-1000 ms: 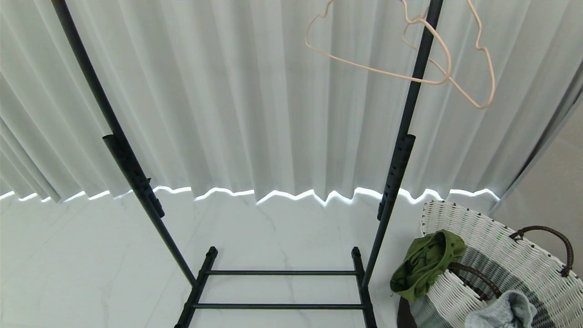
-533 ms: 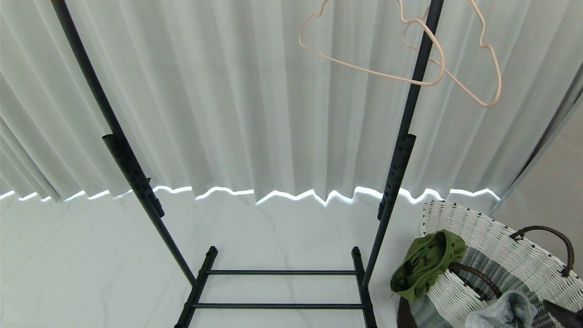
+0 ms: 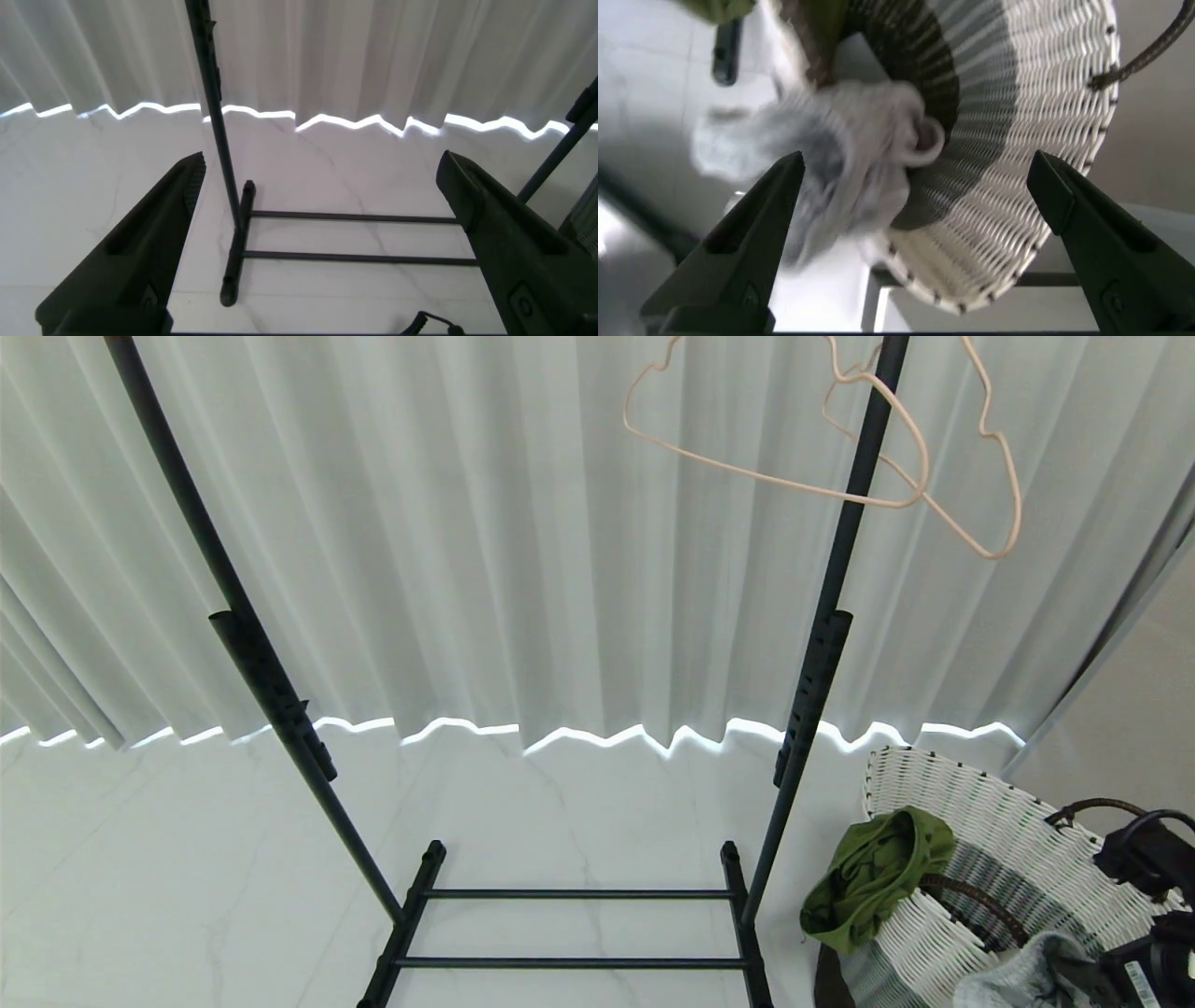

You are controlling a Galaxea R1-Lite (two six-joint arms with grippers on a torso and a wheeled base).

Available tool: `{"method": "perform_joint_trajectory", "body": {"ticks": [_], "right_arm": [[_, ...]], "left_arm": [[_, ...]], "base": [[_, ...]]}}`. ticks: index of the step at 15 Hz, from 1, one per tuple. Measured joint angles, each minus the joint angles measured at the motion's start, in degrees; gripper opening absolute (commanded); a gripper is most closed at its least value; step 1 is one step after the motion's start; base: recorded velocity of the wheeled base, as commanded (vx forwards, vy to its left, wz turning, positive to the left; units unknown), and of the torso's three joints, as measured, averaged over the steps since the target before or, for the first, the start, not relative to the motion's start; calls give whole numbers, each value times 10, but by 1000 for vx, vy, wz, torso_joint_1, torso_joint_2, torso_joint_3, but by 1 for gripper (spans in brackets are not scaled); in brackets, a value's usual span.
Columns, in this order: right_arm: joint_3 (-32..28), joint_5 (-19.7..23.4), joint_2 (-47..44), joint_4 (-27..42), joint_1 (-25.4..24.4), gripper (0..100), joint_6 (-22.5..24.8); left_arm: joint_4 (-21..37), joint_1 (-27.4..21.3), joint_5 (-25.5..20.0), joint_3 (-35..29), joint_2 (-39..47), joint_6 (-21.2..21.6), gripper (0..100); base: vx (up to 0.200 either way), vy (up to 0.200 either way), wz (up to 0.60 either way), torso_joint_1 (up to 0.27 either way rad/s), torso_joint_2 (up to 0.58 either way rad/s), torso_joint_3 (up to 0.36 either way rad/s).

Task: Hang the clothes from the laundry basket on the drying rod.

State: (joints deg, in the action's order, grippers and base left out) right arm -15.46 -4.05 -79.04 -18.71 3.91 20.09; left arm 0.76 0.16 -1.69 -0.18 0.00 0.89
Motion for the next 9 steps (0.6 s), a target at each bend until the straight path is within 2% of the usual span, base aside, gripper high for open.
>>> {"method": "perform_joint_trajectory", "body": {"ticks": [2, 5, 6, 9], "right_arm": [[0, -14, -38, -32, 2, 100, 2], [0, -28, -72, -40, 8, 100, 9], [1, -28, -78, -40, 10, 0, 10], [7, -29, -84, -42, 12, 0, 10]], "left_arm": [[0, 0, 0, 0, 0, 0, 100], [0, 0, 0, 0, 0, 0, 100], [0, 0, 0, 0, 0, 0, 100], [0, 0, 0, 0, 0, -1, 100]], "base": [[0, 0, 0, 0, 0, 0], [0, 0, 0, 0, 0, 0], [0, 0, 0, 0, 0, 0], [0, 0, 0, 0, 0, 0]]}}
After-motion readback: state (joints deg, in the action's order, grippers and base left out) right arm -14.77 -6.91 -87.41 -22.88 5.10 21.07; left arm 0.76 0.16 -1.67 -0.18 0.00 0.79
